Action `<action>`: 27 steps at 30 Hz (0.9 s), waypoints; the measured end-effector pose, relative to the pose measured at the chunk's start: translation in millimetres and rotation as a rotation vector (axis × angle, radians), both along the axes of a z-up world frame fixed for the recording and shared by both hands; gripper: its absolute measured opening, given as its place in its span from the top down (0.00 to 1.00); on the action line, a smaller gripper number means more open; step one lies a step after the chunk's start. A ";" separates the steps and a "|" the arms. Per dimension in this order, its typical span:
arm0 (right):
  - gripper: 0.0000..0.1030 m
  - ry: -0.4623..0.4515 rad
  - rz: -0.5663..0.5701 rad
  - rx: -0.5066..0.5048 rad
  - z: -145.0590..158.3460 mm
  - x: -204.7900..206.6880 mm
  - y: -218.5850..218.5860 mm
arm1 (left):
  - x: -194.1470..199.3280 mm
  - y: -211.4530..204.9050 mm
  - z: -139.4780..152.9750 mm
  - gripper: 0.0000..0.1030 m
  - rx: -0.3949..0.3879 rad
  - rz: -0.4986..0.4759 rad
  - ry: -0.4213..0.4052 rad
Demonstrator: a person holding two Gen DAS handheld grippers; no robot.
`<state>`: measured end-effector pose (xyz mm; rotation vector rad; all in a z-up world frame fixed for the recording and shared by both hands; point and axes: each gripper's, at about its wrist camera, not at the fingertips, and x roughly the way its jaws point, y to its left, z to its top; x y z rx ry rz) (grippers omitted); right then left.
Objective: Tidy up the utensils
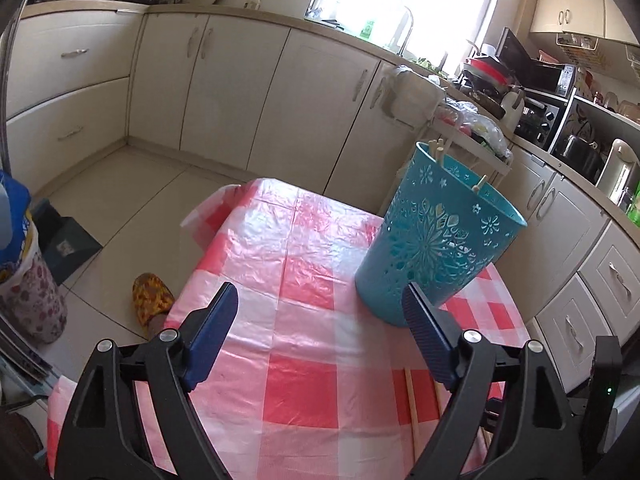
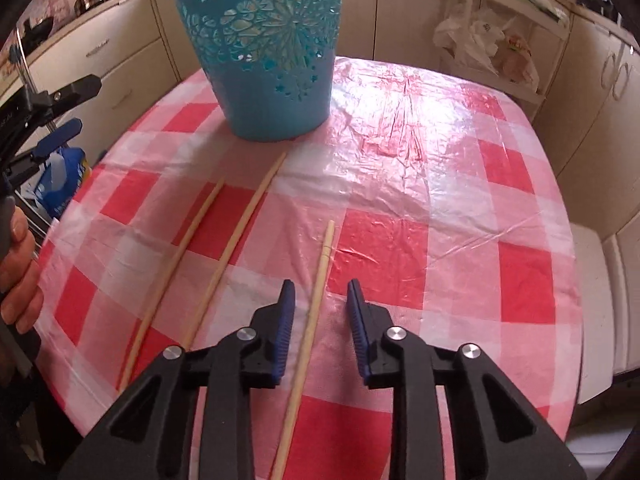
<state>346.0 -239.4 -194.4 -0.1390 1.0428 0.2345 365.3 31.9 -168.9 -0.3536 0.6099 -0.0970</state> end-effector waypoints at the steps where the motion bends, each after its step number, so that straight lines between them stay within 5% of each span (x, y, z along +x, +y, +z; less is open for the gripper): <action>1: 0.82 -0.001 0.017 -0.017 -1.0 -0.8 1.9 | -0.2 0.9 -5.0 0.22 -0.009 -0.004 0.009; 2: 0.93 -0.009 0.032 -0.047 -1.5 -2.7 5.8 | -0.4 1.7 -10.2 0.22 -0.017 -0.005 0.020; 4: 0.94 -0.020 0.041 -0.066 -1.3 -7.6 7.9 | -1.1 3.2 -20.5 0.22 -0.030 -0.005 0.044; 13: 0.94 0.021 -0.180 0.551 6.3 -14.2 -57.3 | -2.2 -9.3 -32.4 0.20 0.006 -0.050 0.067; 18: 0.94 -0.201 -0.135 0.682 86.7 5.4 -57.1 | 2.7 -9.0 -35.8 0.20 -0.010 -0.054 0.094; 24: 0.94 -0.508 -0.067 0.702 190.5 53.7 -23.7 | 2.3 -9.3 -36.4 0.19 -0.013 -0.054 0.094; 27: 0.94 -0.579 -0.050 0.682 216.5 77.9 -7.8 | 3.1 -7.7 -36.8 0.19 -0.024 -0.056 0.096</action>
